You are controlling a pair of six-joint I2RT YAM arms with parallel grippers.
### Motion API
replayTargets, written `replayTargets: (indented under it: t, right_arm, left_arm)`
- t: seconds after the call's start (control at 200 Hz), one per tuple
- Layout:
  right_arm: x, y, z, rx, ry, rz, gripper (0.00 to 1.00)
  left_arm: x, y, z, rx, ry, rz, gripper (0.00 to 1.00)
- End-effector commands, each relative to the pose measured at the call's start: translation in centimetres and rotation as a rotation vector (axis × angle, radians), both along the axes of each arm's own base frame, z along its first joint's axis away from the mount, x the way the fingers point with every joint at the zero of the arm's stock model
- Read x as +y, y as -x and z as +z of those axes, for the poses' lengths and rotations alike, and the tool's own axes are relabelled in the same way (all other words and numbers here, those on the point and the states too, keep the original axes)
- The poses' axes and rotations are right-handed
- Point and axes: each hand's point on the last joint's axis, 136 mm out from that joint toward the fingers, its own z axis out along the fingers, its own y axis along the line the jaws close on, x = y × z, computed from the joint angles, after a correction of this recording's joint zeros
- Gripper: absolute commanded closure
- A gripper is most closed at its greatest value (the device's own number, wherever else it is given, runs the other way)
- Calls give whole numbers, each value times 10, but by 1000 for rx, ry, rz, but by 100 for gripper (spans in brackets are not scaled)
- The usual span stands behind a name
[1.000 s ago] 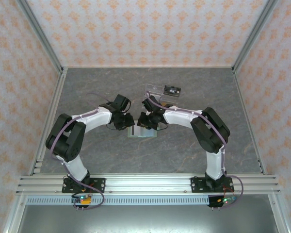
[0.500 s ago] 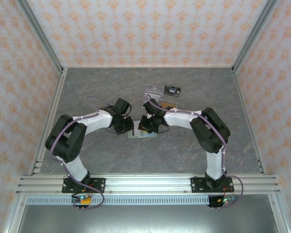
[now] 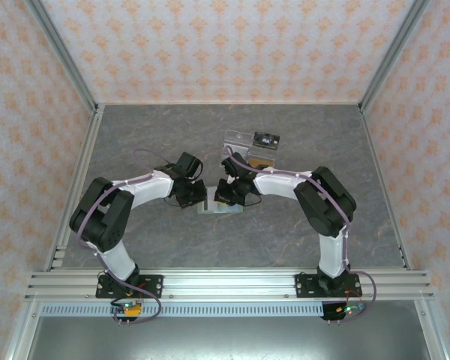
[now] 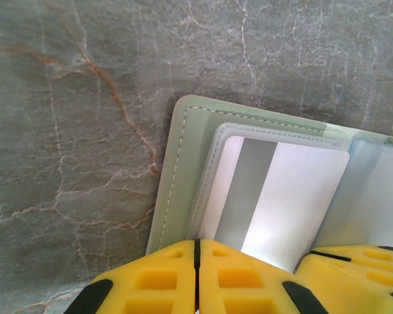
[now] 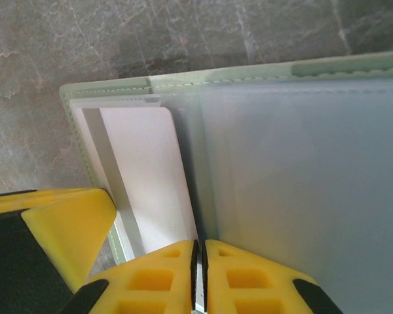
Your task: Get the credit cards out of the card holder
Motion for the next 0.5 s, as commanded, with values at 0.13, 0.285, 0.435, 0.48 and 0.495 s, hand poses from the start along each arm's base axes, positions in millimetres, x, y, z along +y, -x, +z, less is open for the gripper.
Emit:
replayTargets:
  t: [0.13, 0.285, 0.435, 0.48, 0.495]
  right_arm:
    - [-1, 17, 16, -1, -58, 100, 86]
    - [-4, 24, 16, 12, -51, 122, 83]
    - [-5, 24, 8, 26, -39, 122, 83]
    - [-3, 23, 7, 27, -44, 120, 83]
    - [-4, 23, 6, 27, -42, 122, 83]
  left_arm:
    - [12, 9, -11, 30, -60, 33, 93]
    - [12, 10, -12, 35, -57, 38, 94]
    - [13, 10, -14, 39, -60, 42, 94]
    - [13, 10, -14, 40, -61, 43, 94]
    - [13, 10, -14, 40, -62, 43, 94]
